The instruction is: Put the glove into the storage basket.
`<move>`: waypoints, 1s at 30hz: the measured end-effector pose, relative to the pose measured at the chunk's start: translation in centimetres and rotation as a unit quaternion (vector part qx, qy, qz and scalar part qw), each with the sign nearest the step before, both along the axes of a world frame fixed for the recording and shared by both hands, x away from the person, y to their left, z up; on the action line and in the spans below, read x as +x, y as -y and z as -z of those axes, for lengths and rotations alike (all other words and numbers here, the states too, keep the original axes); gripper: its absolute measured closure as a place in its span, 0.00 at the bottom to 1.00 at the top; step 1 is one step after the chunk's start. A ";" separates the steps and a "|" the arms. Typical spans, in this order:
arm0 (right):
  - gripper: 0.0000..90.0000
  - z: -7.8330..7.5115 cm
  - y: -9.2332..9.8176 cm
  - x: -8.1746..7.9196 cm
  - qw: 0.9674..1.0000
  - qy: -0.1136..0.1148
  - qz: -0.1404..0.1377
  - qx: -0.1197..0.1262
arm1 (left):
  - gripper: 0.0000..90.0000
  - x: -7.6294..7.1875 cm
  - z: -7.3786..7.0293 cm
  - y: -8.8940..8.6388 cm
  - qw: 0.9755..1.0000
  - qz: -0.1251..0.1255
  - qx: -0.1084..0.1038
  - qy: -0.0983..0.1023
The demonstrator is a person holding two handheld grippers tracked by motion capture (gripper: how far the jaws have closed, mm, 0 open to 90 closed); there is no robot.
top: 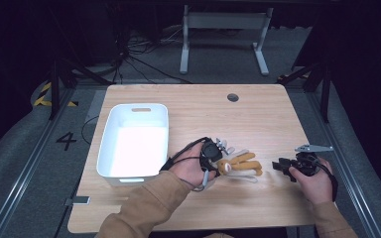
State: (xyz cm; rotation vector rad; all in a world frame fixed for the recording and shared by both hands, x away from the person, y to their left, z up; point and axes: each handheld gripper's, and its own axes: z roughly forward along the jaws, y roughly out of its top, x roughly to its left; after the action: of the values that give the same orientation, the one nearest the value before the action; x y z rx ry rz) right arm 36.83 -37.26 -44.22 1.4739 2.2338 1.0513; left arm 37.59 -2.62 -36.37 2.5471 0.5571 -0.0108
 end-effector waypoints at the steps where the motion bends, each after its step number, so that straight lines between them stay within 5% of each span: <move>1: 0.66 0.0 0.0 0.0 1.000 0.000 0.000 0.000 | 0.82 0.0 0.0 0.0 1.000 0.000 0.000 0.000; 17: 0.65 0.3 -0.5 1.1 0.999 0.002 -0.036 -0.010 | 0.82 0.7 -5.0 -3.4 0.999 -0.042 -0.022 -0.007; 30: 0.65 -0.2 -1.0 2.5 0.999 0.016 -0.048 -0.020 | 0.82 1.4 -6.7 -7.9 0.992 -0.124 -0.029 -0.008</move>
State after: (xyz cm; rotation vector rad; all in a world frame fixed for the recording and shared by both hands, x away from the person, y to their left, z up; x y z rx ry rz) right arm 39.36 -36.25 -44.07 1.3355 2.3098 1.0444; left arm 38.97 5.31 -29.64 2.4069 0.8632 0.0400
